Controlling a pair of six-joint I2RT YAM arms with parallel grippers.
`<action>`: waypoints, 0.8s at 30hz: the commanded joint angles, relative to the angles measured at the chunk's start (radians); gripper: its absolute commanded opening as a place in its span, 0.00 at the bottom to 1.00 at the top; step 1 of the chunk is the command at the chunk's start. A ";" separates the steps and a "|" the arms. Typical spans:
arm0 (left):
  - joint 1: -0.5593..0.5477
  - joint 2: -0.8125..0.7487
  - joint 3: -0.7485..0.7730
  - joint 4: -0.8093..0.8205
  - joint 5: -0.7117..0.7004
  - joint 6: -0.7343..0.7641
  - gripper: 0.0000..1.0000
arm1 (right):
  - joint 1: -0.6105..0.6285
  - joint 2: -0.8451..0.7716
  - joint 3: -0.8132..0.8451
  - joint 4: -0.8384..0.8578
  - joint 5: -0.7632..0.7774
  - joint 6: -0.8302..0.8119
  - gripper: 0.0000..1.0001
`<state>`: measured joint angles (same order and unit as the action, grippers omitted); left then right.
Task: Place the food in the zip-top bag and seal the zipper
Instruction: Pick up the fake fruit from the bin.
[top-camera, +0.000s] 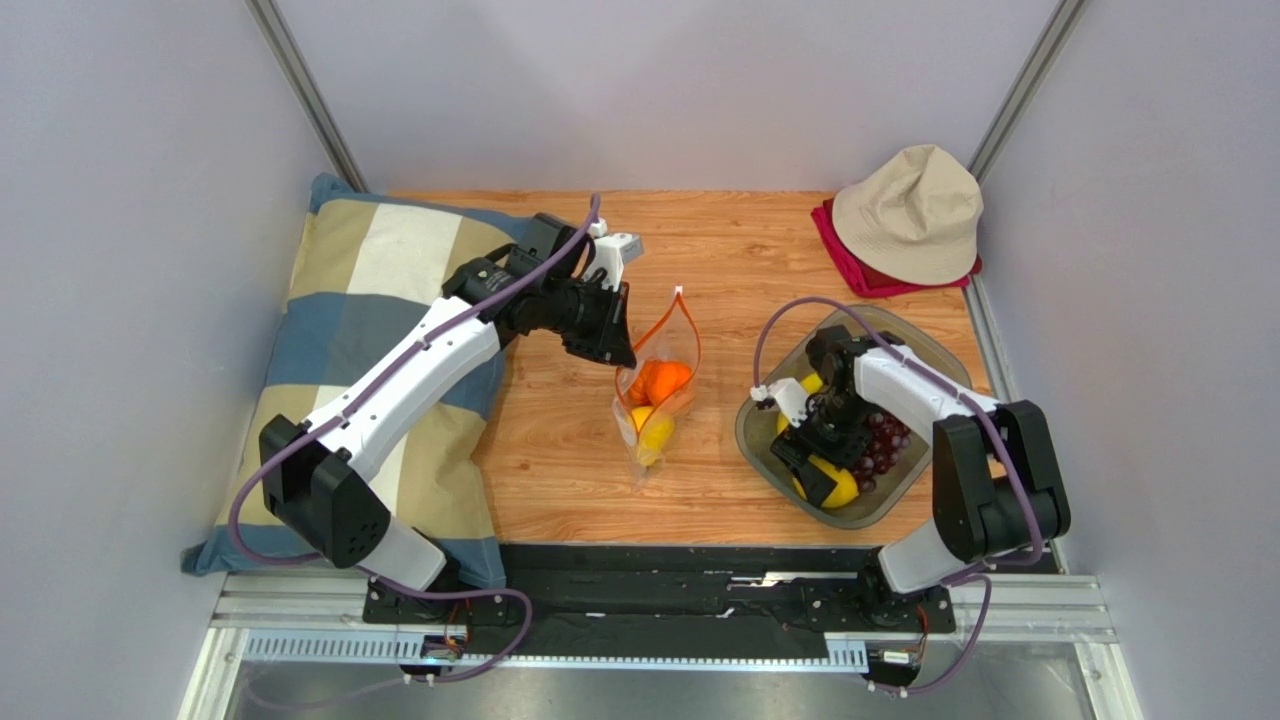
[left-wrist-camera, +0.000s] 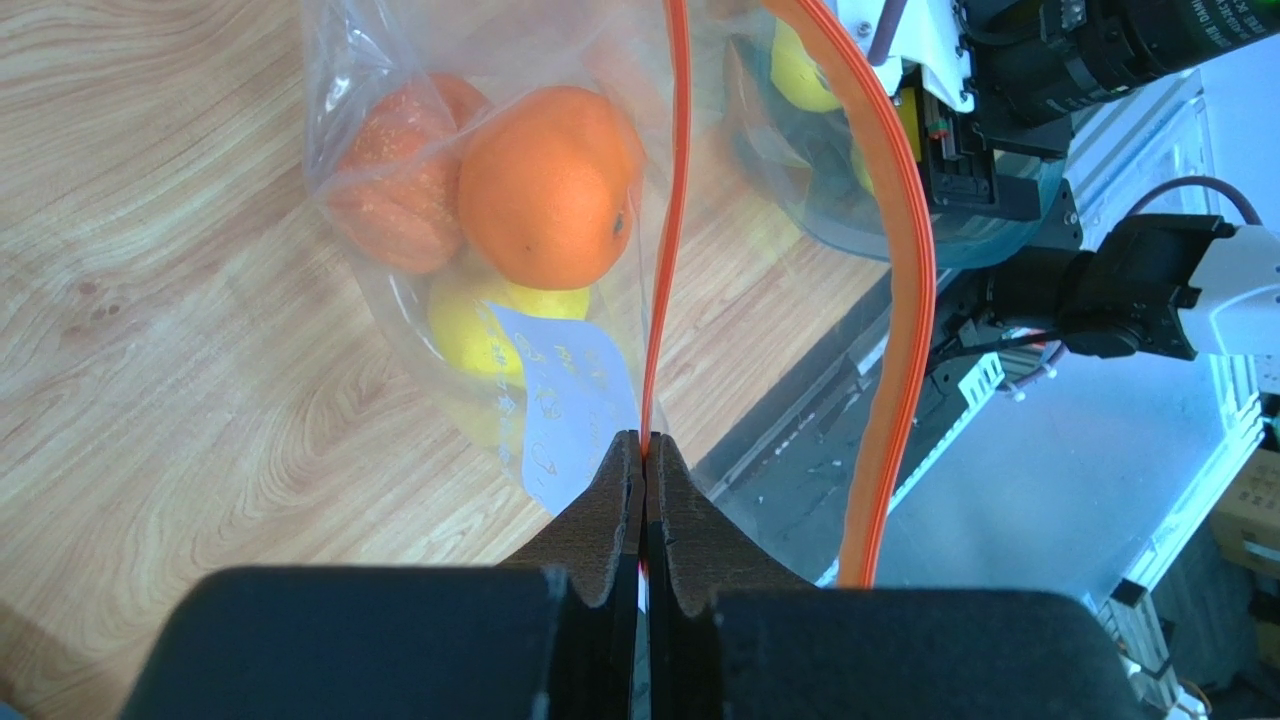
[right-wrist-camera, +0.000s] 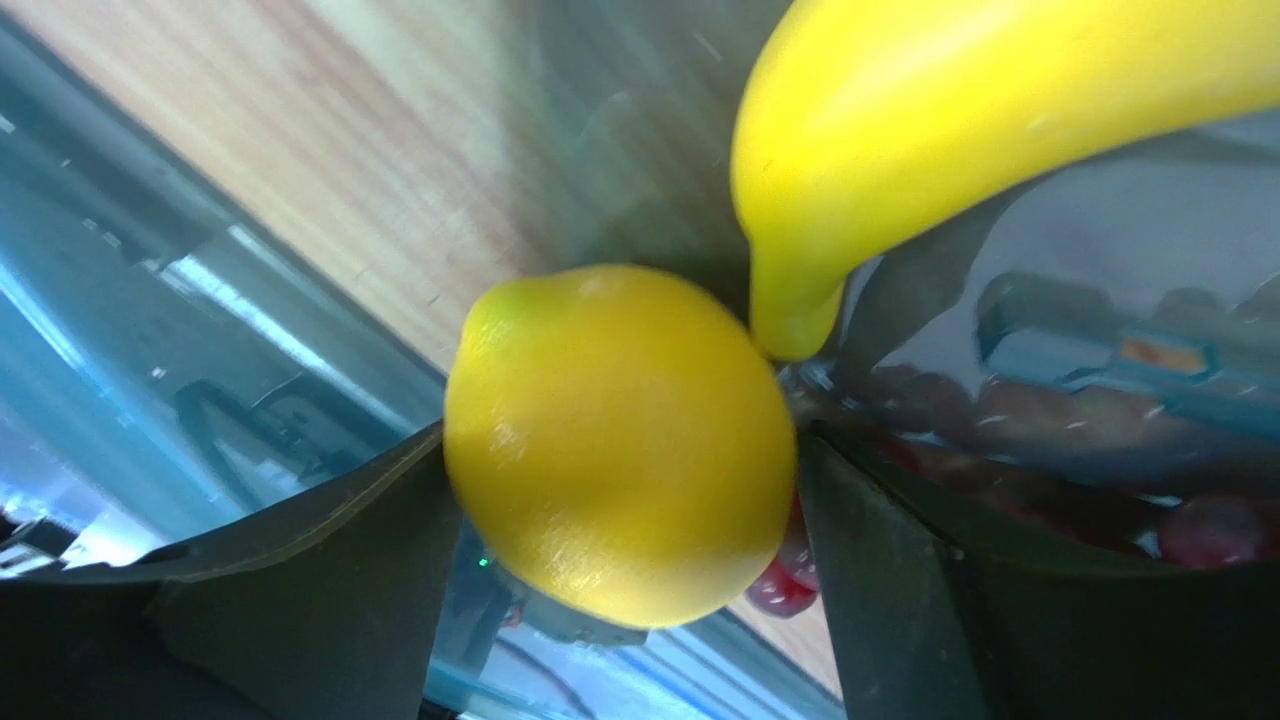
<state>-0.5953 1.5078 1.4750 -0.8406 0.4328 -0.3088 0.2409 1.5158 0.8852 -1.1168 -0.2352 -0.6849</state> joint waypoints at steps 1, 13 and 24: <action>-0.004 0.000 0.022 0.011 -0.003 0.004 0.00 | -0.002 -0.029 0.050 0.039 0.017 -0.012 0.70; -0.004 -0.009 0.016 0.014 0.011 0.011 0.00 | 0.007 -0.256 0.642 -0.036 -0.401 0.220 0.18; 0.023 0.006 0.018 0.028 0.033 -0.039 0.00 | 0.234 -0.286 0.445 0.733 -0.307 1.046 0.08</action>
<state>-0.5880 1.5078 1.4750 -0.8391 0.4393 -0.3164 0.3874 1.2270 1.4429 -0.6632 -0.6262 0.0566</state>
